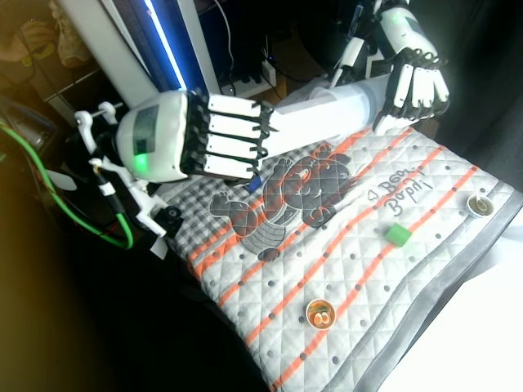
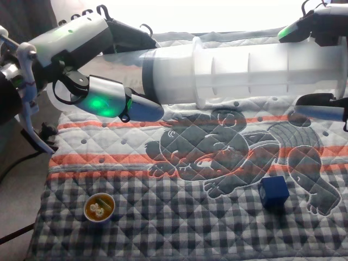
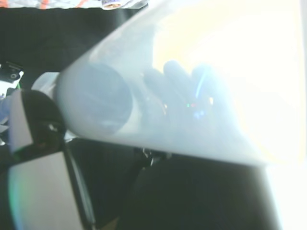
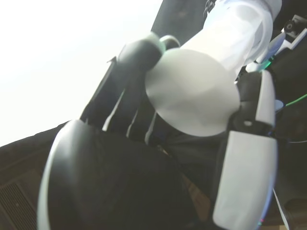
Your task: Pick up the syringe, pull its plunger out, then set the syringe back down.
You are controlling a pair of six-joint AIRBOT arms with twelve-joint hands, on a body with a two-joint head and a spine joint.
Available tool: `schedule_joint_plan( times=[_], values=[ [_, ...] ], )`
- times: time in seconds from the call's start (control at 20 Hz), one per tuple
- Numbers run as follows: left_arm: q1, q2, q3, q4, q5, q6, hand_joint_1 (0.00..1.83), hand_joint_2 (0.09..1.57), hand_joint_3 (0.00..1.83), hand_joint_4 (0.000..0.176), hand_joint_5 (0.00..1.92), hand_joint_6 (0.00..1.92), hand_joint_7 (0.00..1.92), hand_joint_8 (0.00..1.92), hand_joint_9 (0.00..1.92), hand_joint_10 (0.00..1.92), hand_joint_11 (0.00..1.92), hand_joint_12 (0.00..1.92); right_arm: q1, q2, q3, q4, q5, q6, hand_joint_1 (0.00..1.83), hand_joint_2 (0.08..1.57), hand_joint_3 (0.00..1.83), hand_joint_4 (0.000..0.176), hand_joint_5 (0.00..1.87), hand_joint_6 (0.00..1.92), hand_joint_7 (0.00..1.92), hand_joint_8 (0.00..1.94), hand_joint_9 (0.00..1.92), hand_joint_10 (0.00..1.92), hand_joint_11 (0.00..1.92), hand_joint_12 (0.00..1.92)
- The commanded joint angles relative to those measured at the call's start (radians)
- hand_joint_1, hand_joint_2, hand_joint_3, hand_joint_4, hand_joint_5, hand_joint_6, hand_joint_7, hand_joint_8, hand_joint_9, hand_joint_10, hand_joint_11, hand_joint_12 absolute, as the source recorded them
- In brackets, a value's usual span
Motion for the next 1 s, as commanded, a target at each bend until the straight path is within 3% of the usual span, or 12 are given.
schedule_joint_plan(
  times=[0.0, 0.05, 0.1, 0.15, 0.2, 0.3, 0.35, 0.45, 0.6, 0.75, 0.9, 0.95],
  values=[
    [-0.007, 0.017, 0.010, -0.020, 0.141, -0.010, 1.18, 1.22, 0.00, 0.000, 0.89, 1.12, 0.69, 1.47, 0.41, 1.49, 0.24, 1.92, 0.002, 0.018, 0.006, 0.074, 0.112, -0.043, 1.19, 1.19, 0.00, 0.000, 0.77, 1.23, 0.89, 1.29, 0.85, 1.44, 0.84, 1.64],
    [-0.007, 0.017, 0.010, -0.020, 0.141, -0.010, 1.18, 1.22, 0.00, 0.000, 0.88, 1.19, 0.66, 1.44, 0.33, 1.41, 0.10, 1.92, 0.002, 0.018, 0.006, 0.074, 0.112, -0.043, 1.06, 1.08, 0.00, 0.000, 0.60, 0.91, 0.67, 0.85, 0.68, 0.96, 0.66, 1.39],
    [-0.007, 0.017, 0.010, -0.020, 0.141, -0.010, 1.19, 1.23, 0.00, 0.000, 0.89, 1.17, 0.65, 1.47, 0.32, 1.41, 0.07, 1.92, 0.002, 0.018, 0.006, 0.074, 0.112, -0.044, 1.06, 1.00, 0.00, 0.000, 0.50, 0.55, 0.53, 0.38, 0.52, 0.56, 0.43, 1.36],
    [-0.007, 0.017, 0.009, -0.020, 0.141, -0.010, 1.19, 1.23, 0.00, 0.000, 0.89, 1.17, 0.65, 1.47, 0.32, 1.41, 0.07, 1.92, 0.002, 0.018, 0.006, 0.075, 0.112, -0.044, 1.06, 1.00, 0.00, 0.000, 0.50, 0.55, 0.53, 0.38, 0.52, 0.56, 0.43, 1.36],
    [-0.007, 0.017, 0.009, -0.020, 0.141, -0.010, 1.19, 1.23, 0.00, 0.000, 0.89, 1.18, 0.62, 1.49, 0.33, 1.44, 0.11, 1.92, 0.002, 0.018, 0.006, 0.077, 0.112, -0.044, 1.00, 0.89, 0.00, 0.047, 0.40, 0.13, 0.36, 0.02, 0.35, 0.17, 0.15, 1.40],
    [-0.006, 0.016, 0.009, -0.020, 0.141, -0.010, 1.19, 1.24, 0.00, 0.000, 0.88, 1.23, 0.58, 1.49, 0.27, 1.40, 0.04, 1.92, 0.002, 0.018, 0.006, 0.077, 0.112, -0.044, 0.98, 0.83, 0.00, 0.069, 0.27, 0.01, 0.19, 0.00, 0.24, 0.07, 0.01, 1.44],
    [-0.006, 0.015, 0.009, -0.020, 0.141, -0.010, 1.19, 1.24, 0.00, 0.000, 0.89, 1.20, 0.59, 1.51, 0.26, 1.50, 0.10, 1.92, 0.002, 0.018, 0.006, 0.077, 0.112, -0.044, 0.91, 0.87, 0.00, 0.057, 0.12, 0.00, 0.04, 0.00, 0.11, 0.02, 0.00, 1.39],
    [-0.005, 0.014, 0.009, -0.021, 0.138, -0.010, 1.19, 1.24, 0.00, 0.000, 0.89, 1.18, 0.59, 1.52, 0.26, 1.55, 0.11, 1.92, 0.002, 0.018, 0.006, 0.077, 0.112, -0.044, 0.87, 0.81, 0.00, 0.086, 0.03, 0.00, 0.00, 0.00, 0.00, 0.00, 0.00, 1.29],
    [-0.005, 0.002, 0.016, -0.022, 0.121, -0.010, 1.21, 1.21, 0.00, 0.000, 0.96, 0.98, 0.63, 1.55, 0.30, 1.56, 0.14, 1.92, 0.002, 0.018, 0.006, 0.078, 0.113, -0.044, 0.87, 0.80, 0.00, 0.098, 0.04, 0.00, 0.00, 0.00, 0.00, 0.00, 0.00, 1.32],
    [-0.006, -0.046, 0.054, -0.021, 0.047, -0.010, 1.20, 1.21, 0.00, 0.000, 0.93, 1.16, 0.67, 1.38, 0.29, 1.43, 0.04, 1.92, 0.002, 0.018, 0.007, 0.081, 0.114, -0.044, 0.80, 0.87, 0.01, 0.071, 0.03, 0.00, 0.00, 0.00, 0.00, 0.00, 0.00, 1.34],
    [-0.017, -0.116, 0.115, -0.013, -0.058, -0.010, 1.19, 1.20, 0.00, 0.000, 0.92, 1.04, 0.74, 1.44, 0.44, 1.61, 0.34, 1.92, 0.002, 0.018, 0.009, 0.081, 0.115, -0.044, 0.82, 0.88, 0.01, 0.055, 0.06, 0.01, 0.00, 0.00, 0.01, 0.00, 0.00, 1.31],
    [-0.017, -0.147, 0.138, -0.011, -0.093, -0.009, 1.19, 1.21, 0.00, 0.000, 0.84, 1.04, 0.75, 1.52, 0.39, 1.64, 0.32, 1.92, 0.002, 0.018, 0.009, 0.081, 0.115, -0.044, 0.88, 0.86, 0.00, 0.066, 0.12, 0.01, 0.01, 0.00, 0.04, 0.01, 0.00, 1.33]
  ],
)
